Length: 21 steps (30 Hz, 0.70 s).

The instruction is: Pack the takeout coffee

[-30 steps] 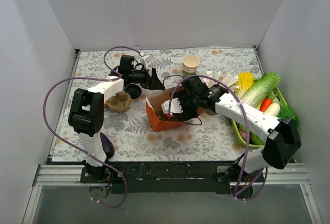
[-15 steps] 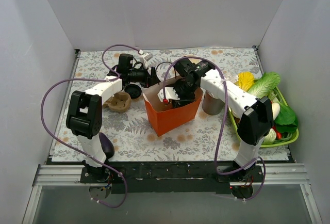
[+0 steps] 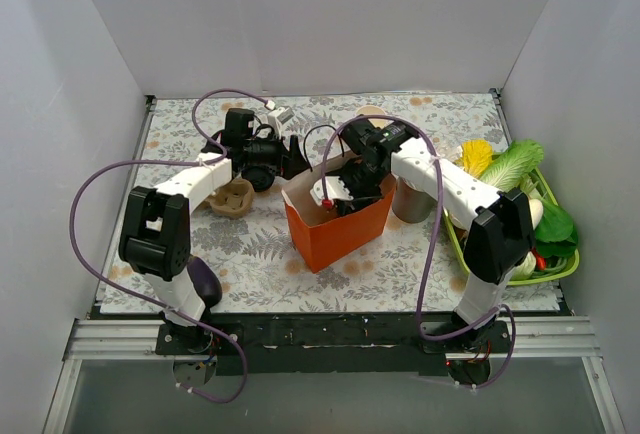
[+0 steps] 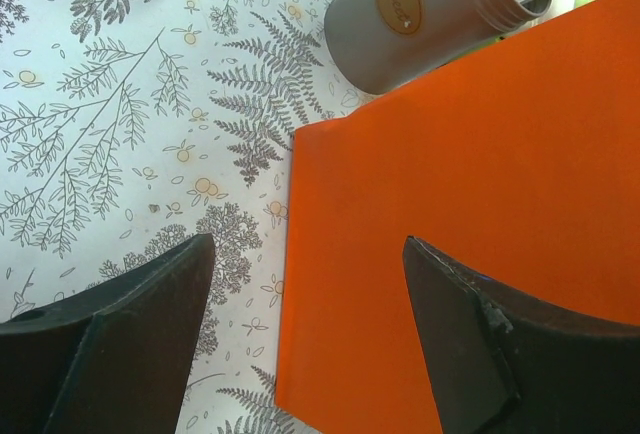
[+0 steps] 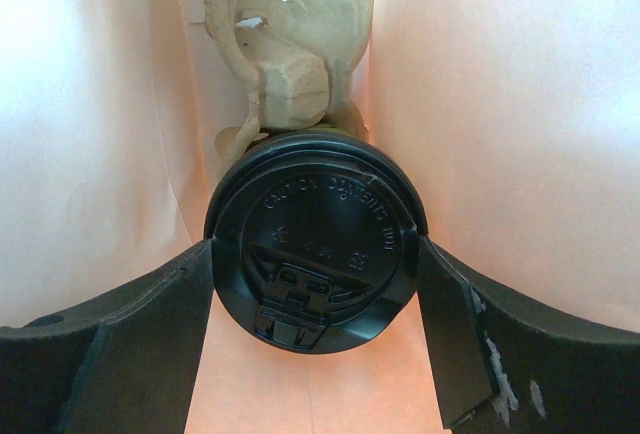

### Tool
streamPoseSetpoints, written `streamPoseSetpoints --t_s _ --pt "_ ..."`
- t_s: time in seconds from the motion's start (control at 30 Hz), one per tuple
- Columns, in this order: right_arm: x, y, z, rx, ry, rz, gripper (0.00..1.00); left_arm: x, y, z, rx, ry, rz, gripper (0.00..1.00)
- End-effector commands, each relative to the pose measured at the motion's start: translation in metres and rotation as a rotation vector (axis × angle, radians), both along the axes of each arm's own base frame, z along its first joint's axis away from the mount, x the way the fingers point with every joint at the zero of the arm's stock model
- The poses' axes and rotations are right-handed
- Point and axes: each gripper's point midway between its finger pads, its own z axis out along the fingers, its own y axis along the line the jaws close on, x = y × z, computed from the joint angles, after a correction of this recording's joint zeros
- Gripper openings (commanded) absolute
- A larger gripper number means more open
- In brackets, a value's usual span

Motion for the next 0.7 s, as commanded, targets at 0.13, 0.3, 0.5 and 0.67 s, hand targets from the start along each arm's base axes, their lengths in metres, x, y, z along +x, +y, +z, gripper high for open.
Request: streamPoseSetpoints --t_s 0.13,0.3,0.5,0.67 --pt "-0.040 -0.032 -0.053 -0.175 0.196 -0.068 0.01 -0.009 0.005 0.028 -0.001 -0.086 -0.009 0.76" --pt "-0.024 -0.017 -0.028 -0.095 0.126 -0.121 0.27 -0.007 0.005 0.034 0.005 -0.111 -0.016 0.77" --pt "-0.026 -0.015 -0.002 -0.027 0.083 -0.131 0.53 -0.010 0.005 0.040 0.002 -0.125 -0.028 0.78" --pt "-0.028 -0.013 0.011 0.009 0.073 -0.140 0.83 -0.012 0.006 0.038 0.005 -0.121 -0.035 0.78"
